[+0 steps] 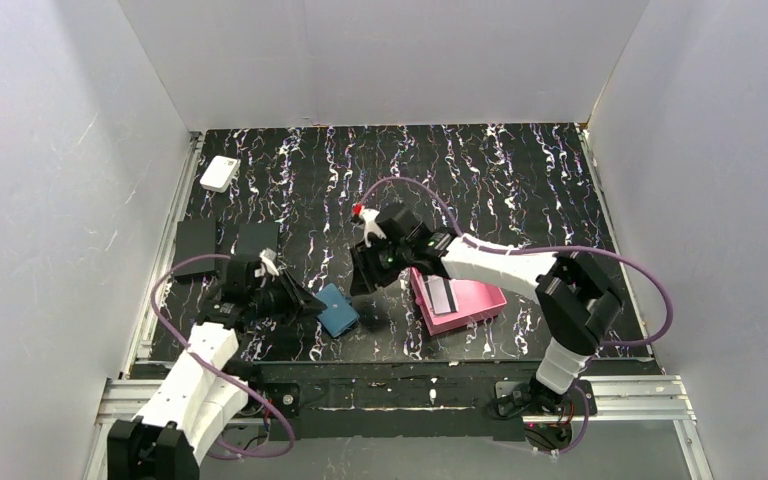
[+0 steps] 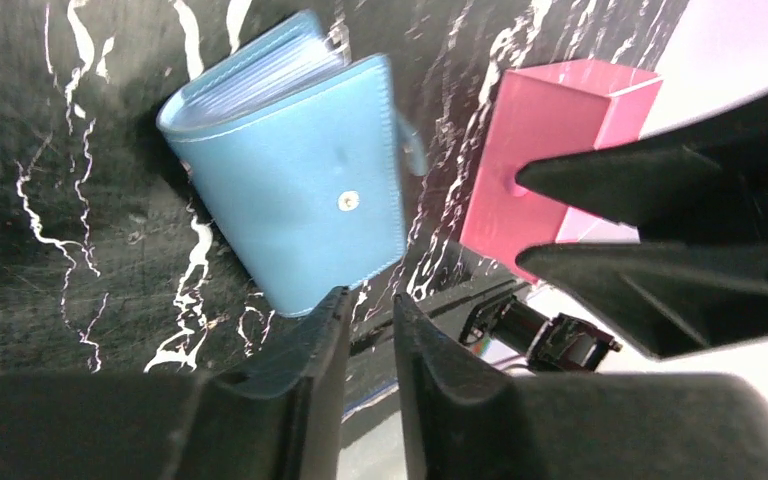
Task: Put the credit cards into the card holder
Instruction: Close the card holder at the center of the board.
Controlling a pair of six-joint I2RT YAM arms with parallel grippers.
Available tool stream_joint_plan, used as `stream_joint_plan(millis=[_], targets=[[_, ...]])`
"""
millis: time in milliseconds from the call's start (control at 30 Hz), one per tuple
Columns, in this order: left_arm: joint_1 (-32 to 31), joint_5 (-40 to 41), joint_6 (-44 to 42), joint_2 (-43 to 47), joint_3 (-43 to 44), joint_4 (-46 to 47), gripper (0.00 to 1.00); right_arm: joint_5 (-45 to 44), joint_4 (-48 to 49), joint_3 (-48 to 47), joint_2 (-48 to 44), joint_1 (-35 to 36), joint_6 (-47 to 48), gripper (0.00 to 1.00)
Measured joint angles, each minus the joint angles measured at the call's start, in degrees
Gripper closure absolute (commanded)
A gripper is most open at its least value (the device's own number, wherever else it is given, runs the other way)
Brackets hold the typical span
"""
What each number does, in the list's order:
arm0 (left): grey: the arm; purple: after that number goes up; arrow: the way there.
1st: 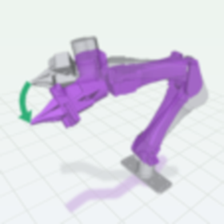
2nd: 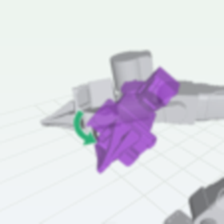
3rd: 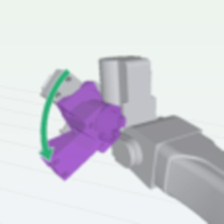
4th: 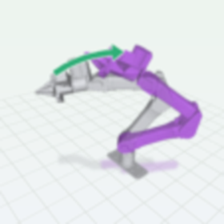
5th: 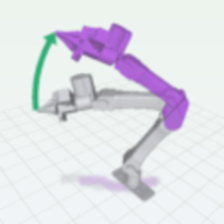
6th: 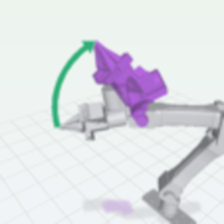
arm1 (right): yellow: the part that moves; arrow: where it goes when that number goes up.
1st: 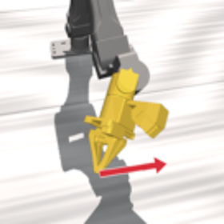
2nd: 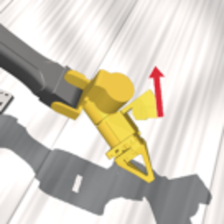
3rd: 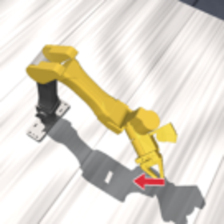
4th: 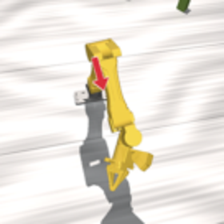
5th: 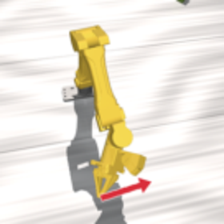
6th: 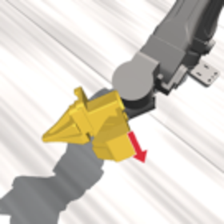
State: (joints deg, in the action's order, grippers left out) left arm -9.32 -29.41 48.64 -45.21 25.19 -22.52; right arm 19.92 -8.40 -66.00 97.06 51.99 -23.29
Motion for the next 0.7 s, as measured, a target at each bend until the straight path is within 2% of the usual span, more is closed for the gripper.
stream_joint_plan(millis=[133, 300, 567, 700], targets=[[0.2, -3.1, 3.5, -4.5, -5.6, 5.2, 0.87, -5.0, -3.4, -1.9, 1.9, 4.5, 1.8, 0.46], [0.2, -4.2, 4.3, -9.0, -6.4, 9.3, 0.91, -11.2, -5.4, -5.9, 5.4, 8.5, 3.8, 0.46], [0.2, -4.1, 3.6, -14.9, -6.3, 12.9, 0.96, -16.7, -7.8, -9.0, 8.4, 8.8, 6.3, 0.47], [0.4, -4.6, 2.9, -17.5, -5.3, 13.3, 0.96, -17.3, -8.4, -9.6, 9.5, 8.8, 7.3, 0.55]])
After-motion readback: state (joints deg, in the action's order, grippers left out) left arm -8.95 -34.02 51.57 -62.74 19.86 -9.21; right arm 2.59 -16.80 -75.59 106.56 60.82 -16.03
